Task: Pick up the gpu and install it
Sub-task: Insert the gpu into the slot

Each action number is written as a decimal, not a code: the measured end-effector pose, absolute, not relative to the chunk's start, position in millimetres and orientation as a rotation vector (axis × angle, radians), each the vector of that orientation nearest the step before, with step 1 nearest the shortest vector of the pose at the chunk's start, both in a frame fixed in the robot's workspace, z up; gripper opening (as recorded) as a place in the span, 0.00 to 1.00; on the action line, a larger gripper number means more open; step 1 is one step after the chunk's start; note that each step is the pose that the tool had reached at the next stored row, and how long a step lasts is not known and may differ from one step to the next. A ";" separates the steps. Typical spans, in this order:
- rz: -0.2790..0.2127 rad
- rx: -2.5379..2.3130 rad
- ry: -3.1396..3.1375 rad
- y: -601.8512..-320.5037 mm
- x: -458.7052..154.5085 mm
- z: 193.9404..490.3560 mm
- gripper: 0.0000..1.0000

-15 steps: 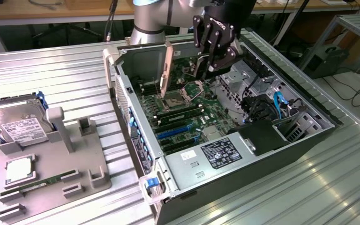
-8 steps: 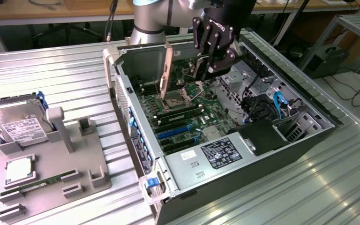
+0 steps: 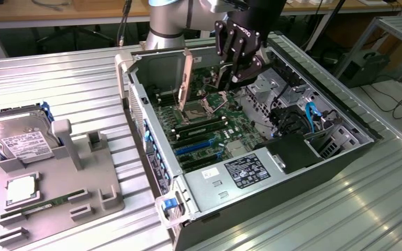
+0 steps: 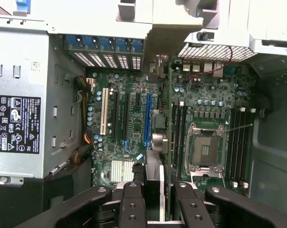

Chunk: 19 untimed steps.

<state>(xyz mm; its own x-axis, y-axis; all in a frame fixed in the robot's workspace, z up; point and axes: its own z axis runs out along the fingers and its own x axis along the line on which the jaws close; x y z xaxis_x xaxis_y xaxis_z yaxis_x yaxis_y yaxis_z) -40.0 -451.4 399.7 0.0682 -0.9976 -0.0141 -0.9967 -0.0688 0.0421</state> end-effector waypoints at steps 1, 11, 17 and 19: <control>-0.061 2.280 -2.129 -451.4 -40.0 399.3 0.28; -0.061 2.280 -2.129 -451.4 -40.0 396.4 0.28; -0.061 2.280 -2.129 -451.4 -40.0 394.4 0.28; -0.061 2.280 -2.129 -451.4 -40.0 393.9 0.28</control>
<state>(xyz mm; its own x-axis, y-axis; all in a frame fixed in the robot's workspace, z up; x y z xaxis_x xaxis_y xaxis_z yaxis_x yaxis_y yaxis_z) -40.0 -451.4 393.9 0.0682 -0.9976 -0.0140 -0.9967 -0.0688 0.0422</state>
